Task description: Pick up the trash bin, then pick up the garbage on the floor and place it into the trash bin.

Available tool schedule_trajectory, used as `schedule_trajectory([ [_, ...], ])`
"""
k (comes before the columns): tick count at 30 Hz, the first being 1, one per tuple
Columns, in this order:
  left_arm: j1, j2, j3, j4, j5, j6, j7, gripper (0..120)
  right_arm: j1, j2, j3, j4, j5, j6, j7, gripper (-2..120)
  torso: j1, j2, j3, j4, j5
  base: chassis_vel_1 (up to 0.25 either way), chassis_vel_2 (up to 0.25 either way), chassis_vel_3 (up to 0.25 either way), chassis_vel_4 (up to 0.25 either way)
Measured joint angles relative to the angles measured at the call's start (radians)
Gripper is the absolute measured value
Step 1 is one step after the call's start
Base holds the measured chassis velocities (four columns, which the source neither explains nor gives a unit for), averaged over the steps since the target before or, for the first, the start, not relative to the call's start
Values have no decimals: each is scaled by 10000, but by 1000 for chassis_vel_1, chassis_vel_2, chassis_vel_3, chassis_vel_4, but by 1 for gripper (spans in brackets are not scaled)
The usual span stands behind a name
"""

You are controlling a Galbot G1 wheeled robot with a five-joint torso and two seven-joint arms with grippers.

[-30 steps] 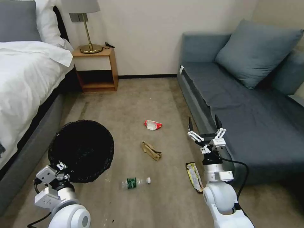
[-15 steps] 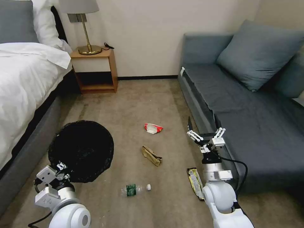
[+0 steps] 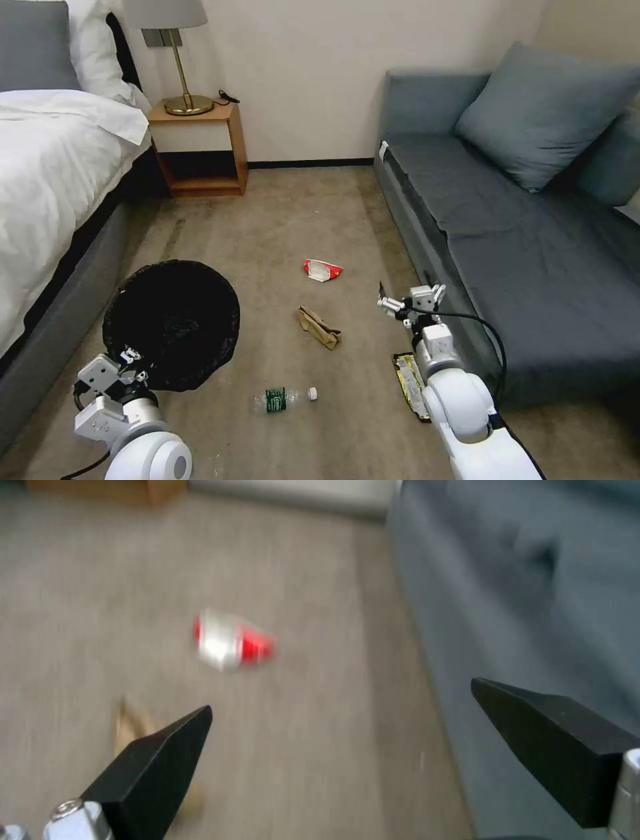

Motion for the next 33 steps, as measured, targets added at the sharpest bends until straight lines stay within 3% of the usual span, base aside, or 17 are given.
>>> schedule_trajectory([
  [1,-10,1,-4,14,-11,0,-13,0,57,-16,0,-175,-31,-543,-206,100,0,0,0,0,0,0,0,0,0],
  [6,-41,5,-17,71,-68,6,-76,0,285,-24,35,-1131,-166,-1214,-454,100,0,0,1,-1,1,0,0,0,0],
  [22,-300,106,-148,487,-266,43,-163,0,1204,112,428,-4826,852,-802,-593,100,0,0,1,-1,1,0,0,0,0],
  [33,-409,139,-215,627,-321,42,-193,0,1472,225,495,-5712,1169,-459,-593,100,0,0,1,0,1,0,0,0,0],
])
